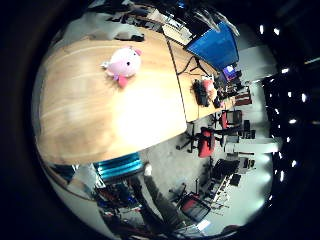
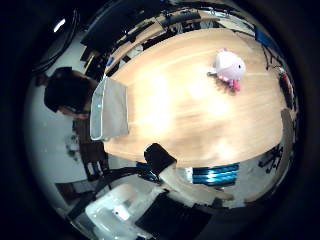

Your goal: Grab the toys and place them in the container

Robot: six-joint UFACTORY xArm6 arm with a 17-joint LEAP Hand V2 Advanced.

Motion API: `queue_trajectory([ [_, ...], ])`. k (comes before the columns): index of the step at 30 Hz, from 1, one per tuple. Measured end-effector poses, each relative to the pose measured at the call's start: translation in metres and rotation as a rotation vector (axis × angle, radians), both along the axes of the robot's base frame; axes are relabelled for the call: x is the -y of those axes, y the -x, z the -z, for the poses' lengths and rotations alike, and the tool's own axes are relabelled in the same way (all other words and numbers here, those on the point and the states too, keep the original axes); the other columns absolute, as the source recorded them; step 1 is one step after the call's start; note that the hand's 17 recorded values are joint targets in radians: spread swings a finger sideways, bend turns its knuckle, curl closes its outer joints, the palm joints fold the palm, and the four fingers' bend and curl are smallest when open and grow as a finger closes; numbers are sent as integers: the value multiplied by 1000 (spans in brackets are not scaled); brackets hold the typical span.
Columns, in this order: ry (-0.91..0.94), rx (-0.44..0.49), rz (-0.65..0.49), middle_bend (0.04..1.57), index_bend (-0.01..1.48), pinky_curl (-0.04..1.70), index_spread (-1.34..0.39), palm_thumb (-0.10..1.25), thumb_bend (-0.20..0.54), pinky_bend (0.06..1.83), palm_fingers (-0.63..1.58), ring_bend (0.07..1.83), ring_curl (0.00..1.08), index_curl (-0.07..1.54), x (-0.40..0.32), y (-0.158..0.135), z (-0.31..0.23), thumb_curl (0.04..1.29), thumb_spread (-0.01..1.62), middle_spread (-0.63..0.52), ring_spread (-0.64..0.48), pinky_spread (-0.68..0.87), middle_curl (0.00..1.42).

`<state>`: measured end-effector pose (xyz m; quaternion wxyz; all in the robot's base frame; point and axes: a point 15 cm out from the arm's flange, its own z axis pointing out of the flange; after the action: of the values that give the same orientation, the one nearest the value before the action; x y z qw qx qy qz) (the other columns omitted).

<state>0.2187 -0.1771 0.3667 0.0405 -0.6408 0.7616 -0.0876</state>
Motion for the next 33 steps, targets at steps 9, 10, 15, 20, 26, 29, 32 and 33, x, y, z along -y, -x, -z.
queue_trajectory([
  [9,-18,5,8,297,173,41,-459,159,-29,979,376,661,221,324,2,-7,14,287,921,-141,-48,475,385],
  [10,-16,8,12,298,171,41,-459,160,-30,987,379,660,220,323,5,-8,14,287,921,-141,-49,473,385],
  [15,-16,18,28,289,170,37,-459,162,-31,1017,378,677,218,319,21,-27,22,287,923,-141,-51,470,382],
  [20,-7,34,53,285,163,34,-455,174,-30,1055,367,691,216,312,46,-54,38,289,924,-134,-52,465,380],
  [26,-8,44,71,286,161,30,-448,185,-30,1094,340,696,212,304,67,-95,59,290,922,-125,-40,452,380],
  [29,-11,44,64,284,165,26,-449,187,-31,1113,326,695,210,302,73,-117,68,290,921,-123,-33,450,379],
  [32,-21,33,60,286,163,23,-445,191,-29,1126,317,698,209,301,80,-137,78,291,920,-121,-26,447,379],
  [33,-26,27,61,283,164,23,-445,191,-30,1129,315,699,209,301,82,-142,81,292,920,-121,-25,447,378],
])
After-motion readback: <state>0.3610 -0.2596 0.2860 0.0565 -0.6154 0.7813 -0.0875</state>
